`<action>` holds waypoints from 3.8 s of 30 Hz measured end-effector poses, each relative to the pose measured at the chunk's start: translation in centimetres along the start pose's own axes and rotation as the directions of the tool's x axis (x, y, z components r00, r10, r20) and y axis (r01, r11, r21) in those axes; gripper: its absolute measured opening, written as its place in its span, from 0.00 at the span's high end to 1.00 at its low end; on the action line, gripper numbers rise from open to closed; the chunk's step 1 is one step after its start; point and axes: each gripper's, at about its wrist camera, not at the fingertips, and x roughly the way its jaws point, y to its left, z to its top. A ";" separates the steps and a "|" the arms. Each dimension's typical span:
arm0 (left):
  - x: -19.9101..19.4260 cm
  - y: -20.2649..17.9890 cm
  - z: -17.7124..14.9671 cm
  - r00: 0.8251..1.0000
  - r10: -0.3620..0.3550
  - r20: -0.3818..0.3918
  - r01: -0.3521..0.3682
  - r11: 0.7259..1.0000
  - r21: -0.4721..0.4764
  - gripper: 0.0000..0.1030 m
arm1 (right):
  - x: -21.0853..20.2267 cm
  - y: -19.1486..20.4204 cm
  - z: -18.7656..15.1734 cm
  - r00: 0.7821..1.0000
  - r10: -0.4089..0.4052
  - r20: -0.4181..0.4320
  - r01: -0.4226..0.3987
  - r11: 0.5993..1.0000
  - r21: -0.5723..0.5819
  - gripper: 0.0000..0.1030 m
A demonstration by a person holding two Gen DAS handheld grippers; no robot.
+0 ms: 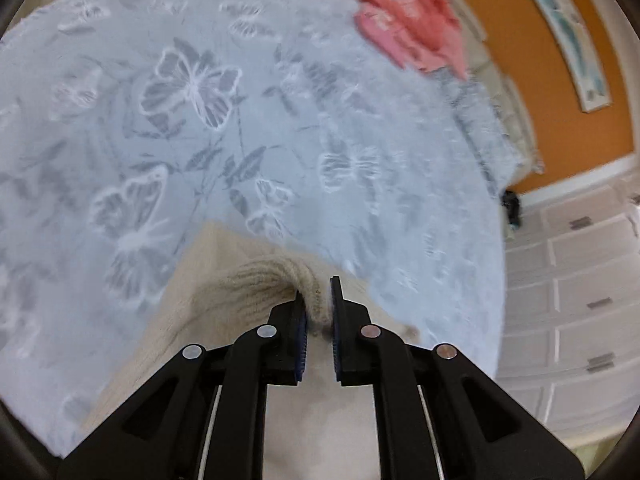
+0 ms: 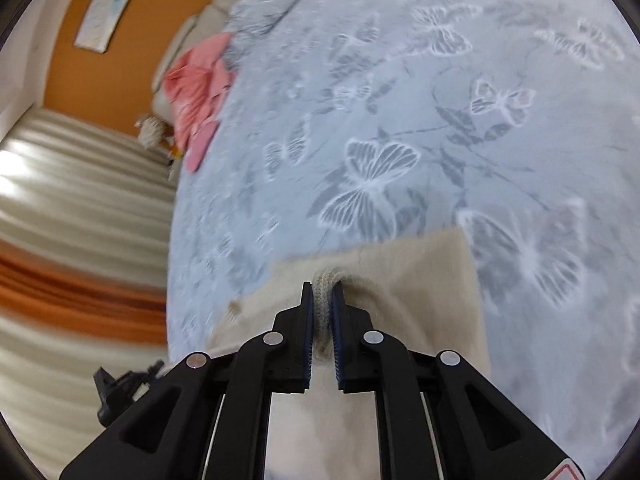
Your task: Fold small clothes
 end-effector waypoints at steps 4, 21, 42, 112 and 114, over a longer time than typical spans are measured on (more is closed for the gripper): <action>4.1 1.9 0.9 0.995 0.085 -0.050 -0.090 0.992 -0.087 0.81 | 1.6 -1.8 1.3 0.999 -0.032 0.028 0.029 0.995 0.095 0.83; -3.9 11.7 -11.3 0.981 0.176 -0.078 -0.172 0.984 0.047 0.47 | -3.0 -5.2 -12.2 0.964 -0.260 -0.049 0.244 0.944 -0.224 0.65; -7.8 4.9 -6.5 0.984 0.161 0.072 -0.173 0.961 0.218 0.23 | -6.7 -1.3 -6.8 0.957 -0.289 0.030 0.281 0.895 -0.346 0.49; -12.0 5.7 -11.1 0.951 0.259 0.171 -0.287 0.944 0.164 0.27 | -10.9 -3.1 -11.6 0.932 -0.350 0.094 0.362 0.885 -0.293 0.39; -10.0 4.1 -9.7 0.955 0.242 0.170 -0.276 0.935 0.223 0.27 | -9.3 -1.9 -9.2 0.944 -0.315 0.094 0.329 0.888 -0.323 0.40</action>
